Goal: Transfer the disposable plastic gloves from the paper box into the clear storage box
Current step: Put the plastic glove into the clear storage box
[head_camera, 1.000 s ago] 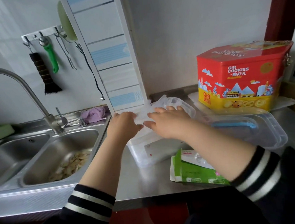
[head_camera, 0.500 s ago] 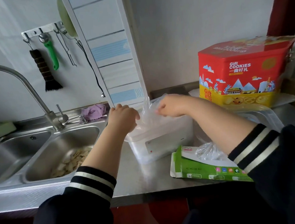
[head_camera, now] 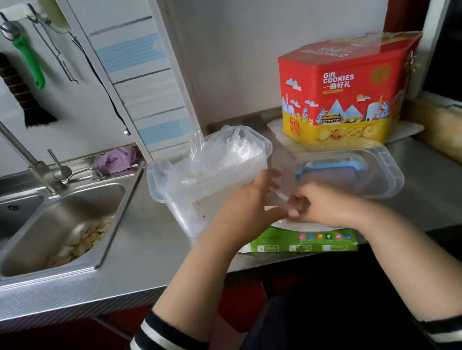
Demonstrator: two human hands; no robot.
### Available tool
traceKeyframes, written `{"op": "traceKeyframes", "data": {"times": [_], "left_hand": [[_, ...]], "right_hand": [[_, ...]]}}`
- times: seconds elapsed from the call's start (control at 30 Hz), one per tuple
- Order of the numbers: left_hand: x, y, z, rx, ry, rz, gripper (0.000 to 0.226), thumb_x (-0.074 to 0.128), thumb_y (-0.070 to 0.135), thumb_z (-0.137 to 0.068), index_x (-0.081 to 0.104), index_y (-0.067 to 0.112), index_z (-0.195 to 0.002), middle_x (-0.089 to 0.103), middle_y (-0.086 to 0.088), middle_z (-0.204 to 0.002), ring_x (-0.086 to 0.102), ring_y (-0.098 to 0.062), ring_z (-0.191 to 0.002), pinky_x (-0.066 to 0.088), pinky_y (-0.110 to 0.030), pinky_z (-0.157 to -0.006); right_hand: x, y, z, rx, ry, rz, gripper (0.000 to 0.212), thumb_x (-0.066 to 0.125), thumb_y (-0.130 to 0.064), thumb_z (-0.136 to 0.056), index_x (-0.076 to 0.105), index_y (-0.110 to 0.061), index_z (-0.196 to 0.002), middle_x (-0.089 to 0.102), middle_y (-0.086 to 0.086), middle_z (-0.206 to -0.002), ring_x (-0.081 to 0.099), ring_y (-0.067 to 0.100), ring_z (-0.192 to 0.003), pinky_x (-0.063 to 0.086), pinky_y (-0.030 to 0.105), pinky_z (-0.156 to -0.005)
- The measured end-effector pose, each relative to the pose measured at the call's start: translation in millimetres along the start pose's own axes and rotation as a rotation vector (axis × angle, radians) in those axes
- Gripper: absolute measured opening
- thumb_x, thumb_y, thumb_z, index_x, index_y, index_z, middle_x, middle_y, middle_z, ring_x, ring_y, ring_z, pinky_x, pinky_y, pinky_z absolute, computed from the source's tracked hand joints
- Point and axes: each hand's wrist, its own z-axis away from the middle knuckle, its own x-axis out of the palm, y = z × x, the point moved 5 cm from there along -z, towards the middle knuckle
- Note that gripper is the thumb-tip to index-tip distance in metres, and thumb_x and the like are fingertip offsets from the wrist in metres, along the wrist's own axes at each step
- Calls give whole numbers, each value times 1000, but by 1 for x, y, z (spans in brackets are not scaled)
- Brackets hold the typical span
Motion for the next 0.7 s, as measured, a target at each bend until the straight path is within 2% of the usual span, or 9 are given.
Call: {"op": "traceKeyframes", "data": {"times": [0.1,0.2,0.27,0.33,0.4,0.47,0.53,0.63,0.7], "left_hand": [[36,-11,-1,-111,-123,55,88,83,42,-70,34,25,-141,59,0,-130,54,-20,-120,42,-31,-94],[50,-17,-1,-161,-77,-7,84,83,45,-68,38,22,-135,61,1,-115,57,-22,-109,44,-33,-85],[50,-16,-1,-139,-54,-54,78,83,45,-67,41,18,-127,57,10,-104,53,-15,-97,40,-30,-79],[50,-18,-2,-119,-46,0,85,84,45,-66,38,20,-133,60,14,-114,54,-12,-106,42,-29,-85],[51,-21,-1,-113,-55,43,90,84,46,-66,35,24,-139,60,13,-128,52,-11,-120,42,-30,-96],[51,-22,0,-93,-74,38,88,82,47,-69,35,26,-141,58,12,-133,50,-12,-124,41,-32,-100],[47,-22,1,-88,-65,22,80,79,47,-73,39,28,-139,57,13,-133,51,-12,-124,42,-33,-101],[21,-14,2,-58,164,193,46,72,43,-82,55,28,-122,64,13,-118,59,-9,-109,50,-33,-92],[-10,-4,5,-30,418,387,31,69,46,-83,58,30,-108,65,12,-107,62,-9,-100,53,-20,-80]], "right_hand": [[-3,7,1,-21,158,-239,16,72,-29,-84,66,-21,-71,61,-5,-68,57,10,-67,42,28,-63],[-17,-5,10,-136,238,-490,12,67,-20,-89,70,-22,-77,63,-11,-63,53,-6,-58,41,14,-61],[-37,-8,17,-169,381,-804,14,64,-16,-90,69,-21,-78,67,-9,-65,59,-1,-63,47,18,-69],[-60,-11,22,-201,525,-1003,17,63,-18,-90,71,-19,-76,69,-7,-66,63,5,-67,51,20,-69],[-77,-13,27,-242,616,-1104,19,65,-26,-87,74,-20,-72,70,-8,-69,64,9,-72,54,25,-73],[-88,-15,32,-258,687,-1120,16,66,-34,-81,75,-24,-73,71,-9,-73,64,11,-78,53,30,-81],[-93,-13,35,-276,764,-1076,11,67,-30,-85,73,-25,-77,70,-14,-73,61,5,-78,50,26,-79],[-97,-11,43,-330,835,-1006,7,68,-33,-85,71,-29,-81,68,-17,-74,59,6,-80,49,27,-81],[-95,-11,44,-343,831,-983,8,68,-37,-80,70,-29,-82,69,-18,-75,60,4,-80,49,28,-82]]}}
